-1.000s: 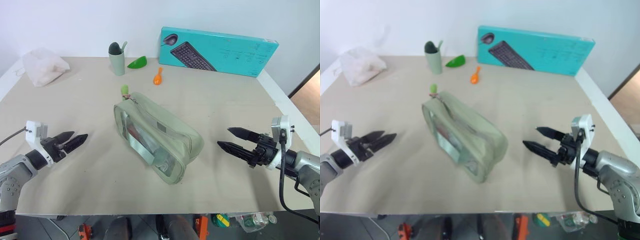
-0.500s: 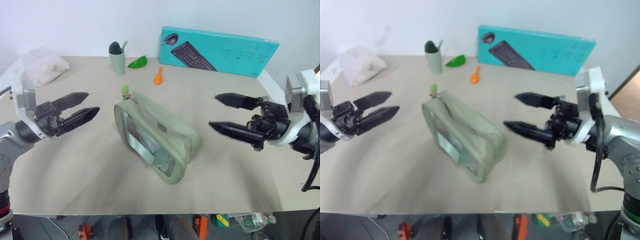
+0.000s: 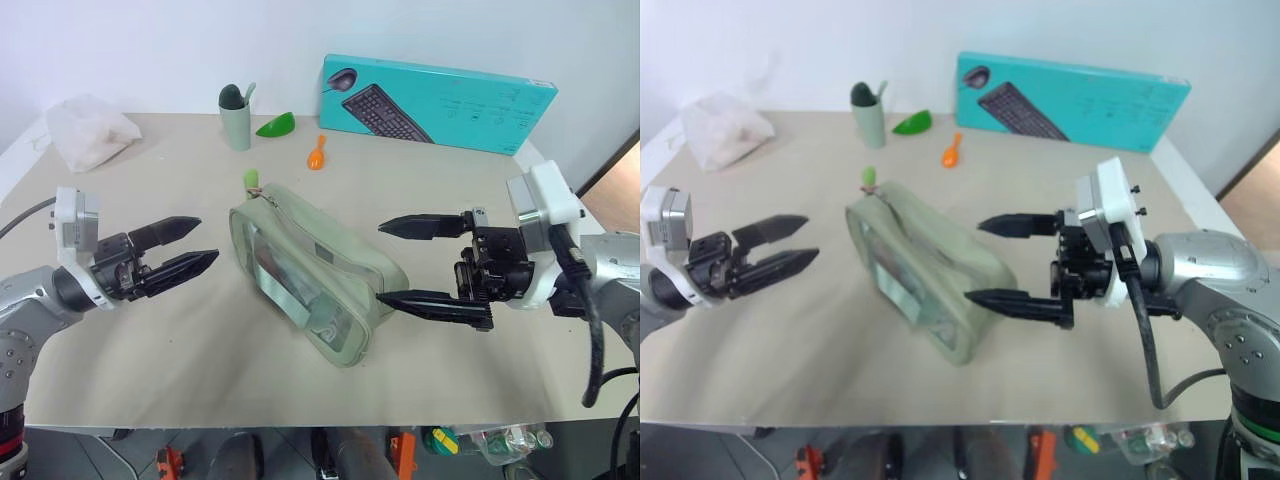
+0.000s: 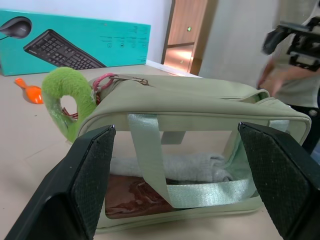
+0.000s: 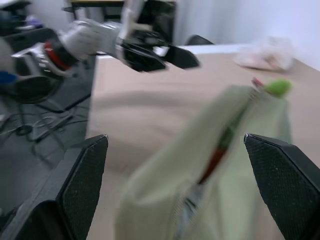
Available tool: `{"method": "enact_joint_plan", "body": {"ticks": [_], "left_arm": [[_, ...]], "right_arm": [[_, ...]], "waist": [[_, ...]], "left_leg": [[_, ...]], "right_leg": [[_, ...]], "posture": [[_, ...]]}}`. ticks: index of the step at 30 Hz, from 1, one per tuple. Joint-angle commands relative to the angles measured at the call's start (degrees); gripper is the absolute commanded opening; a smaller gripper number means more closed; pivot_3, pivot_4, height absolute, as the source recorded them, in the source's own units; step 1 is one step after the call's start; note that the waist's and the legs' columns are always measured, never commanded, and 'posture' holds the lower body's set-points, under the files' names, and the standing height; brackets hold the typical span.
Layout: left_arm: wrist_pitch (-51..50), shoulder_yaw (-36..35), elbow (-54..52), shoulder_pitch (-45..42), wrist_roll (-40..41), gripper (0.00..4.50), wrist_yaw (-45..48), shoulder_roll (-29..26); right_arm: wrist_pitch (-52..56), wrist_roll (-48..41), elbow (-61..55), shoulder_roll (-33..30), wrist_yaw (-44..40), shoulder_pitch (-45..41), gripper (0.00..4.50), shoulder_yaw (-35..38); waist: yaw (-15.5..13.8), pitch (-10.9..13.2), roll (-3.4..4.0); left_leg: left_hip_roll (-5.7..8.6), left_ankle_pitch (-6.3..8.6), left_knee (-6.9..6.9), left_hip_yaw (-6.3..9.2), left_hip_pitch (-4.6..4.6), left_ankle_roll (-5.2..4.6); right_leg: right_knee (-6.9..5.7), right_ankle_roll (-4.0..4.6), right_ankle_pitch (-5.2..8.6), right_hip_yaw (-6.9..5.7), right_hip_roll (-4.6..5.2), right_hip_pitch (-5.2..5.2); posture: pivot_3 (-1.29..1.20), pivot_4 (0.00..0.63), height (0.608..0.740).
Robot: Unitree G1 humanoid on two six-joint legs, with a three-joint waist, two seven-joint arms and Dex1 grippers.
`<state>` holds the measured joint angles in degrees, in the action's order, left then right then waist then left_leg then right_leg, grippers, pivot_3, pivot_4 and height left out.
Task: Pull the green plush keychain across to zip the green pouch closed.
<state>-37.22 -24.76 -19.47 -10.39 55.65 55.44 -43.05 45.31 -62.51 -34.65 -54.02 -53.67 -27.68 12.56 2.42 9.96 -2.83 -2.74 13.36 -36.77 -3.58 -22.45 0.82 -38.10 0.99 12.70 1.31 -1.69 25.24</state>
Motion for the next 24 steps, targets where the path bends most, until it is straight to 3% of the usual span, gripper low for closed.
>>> {"method": "enact_joint_plan", "body": {"ticks": [1,17,24], "left_arm": [[1.9,-0.8,-1.2,0.6,0.2,4.06,0.2,0.5],[4.4,-0.6,-1.5,3.6,-0.9,4.06,-0.1,2.1],[4.7,-0.4,-1.1,3.8,-1.2,4.06,-0.1,2.1]], "right_arm": [[0.0,1.9,-0.7,-1.7,-1.5,-0.8,4.5,-2.2],[2.6,9.0,-1.1,-1.6,-1.9,-3.0,4.5,-12.9],[1.0,18.9,2.5,0.0,-2.8,-4.6,4.5,-21.8]], "waist": [[0.0,0.0,0.0],[0.0,0.0,-0.01],[0.0,0.0,-0.02]], "left_leg": [[0.01,0.0,0.0,-0.02,0.0,0.0],[0.01,0.0,-0.03,-0.01,0.0,0.0],[0.01,0.0,-0.04,-0.02,0.01,0.0]], "right_leg": [[0.0,0.0,0.0,0.01,0.03,0.0],[-0.01,0.01,0.0,-0.01,0.05,0.0],[-0.02,0.01,0.0,0.0,0.05,0.0]], "posture": [[0.0,0.15,0.74],[0.0,0.15,0.74],[0.0,0.15,0.74]]}}
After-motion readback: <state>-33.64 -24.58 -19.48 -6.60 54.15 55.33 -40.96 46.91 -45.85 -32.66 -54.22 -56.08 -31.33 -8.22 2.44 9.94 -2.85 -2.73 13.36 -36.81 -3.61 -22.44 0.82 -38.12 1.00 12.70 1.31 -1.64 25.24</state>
